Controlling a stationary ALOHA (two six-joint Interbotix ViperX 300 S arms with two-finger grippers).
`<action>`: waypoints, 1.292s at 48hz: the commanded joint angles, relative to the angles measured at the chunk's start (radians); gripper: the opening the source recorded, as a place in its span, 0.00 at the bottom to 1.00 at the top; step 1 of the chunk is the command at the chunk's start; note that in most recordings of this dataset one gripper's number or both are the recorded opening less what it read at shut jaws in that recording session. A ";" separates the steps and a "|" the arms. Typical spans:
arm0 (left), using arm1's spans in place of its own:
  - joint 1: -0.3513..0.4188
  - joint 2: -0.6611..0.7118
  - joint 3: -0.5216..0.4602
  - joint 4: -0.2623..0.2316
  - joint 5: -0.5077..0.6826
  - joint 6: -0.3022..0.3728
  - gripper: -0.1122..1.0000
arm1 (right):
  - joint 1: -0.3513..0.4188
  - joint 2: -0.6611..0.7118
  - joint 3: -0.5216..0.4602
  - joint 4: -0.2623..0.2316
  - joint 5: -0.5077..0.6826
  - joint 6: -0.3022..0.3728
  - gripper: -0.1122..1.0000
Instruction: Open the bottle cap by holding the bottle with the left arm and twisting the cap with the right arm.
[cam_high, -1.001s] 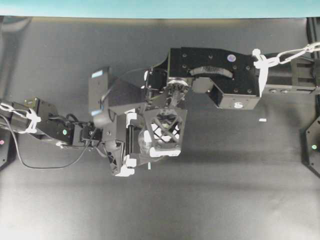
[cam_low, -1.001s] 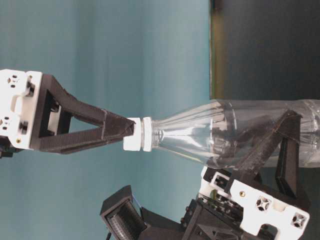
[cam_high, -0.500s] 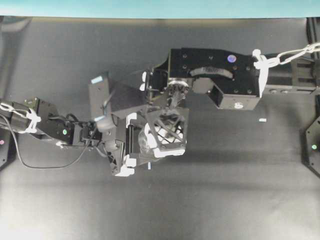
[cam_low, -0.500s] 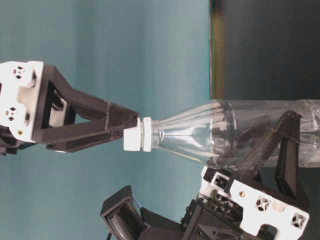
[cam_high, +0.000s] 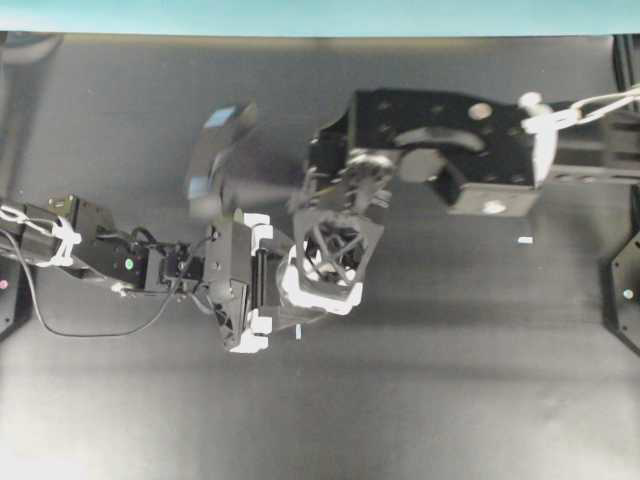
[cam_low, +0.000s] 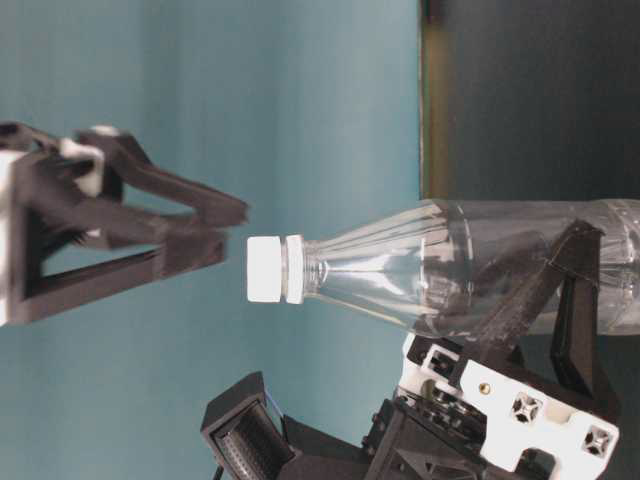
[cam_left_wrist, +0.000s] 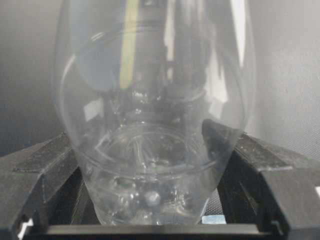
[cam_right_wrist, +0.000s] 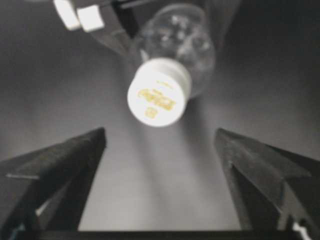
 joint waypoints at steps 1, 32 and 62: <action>-0.008 -0.002 -0.003 0.005 0.002 -0.002 0.81 | 0.005 -0.029 -0.043 0.000 -0.002 0.150 0.85; -0.017 -0.002 -0.003 0.005 0.008 -0.002 0.81 | 0.032 0.067 -0.029 -0.080 -0.035 0.483 0.84; -0.012 -0.002 -0.005 0.003 0.008 -0.002 0.81 | 0.037 0.081 -0.028 -0.081 -0.035 0.426 0.45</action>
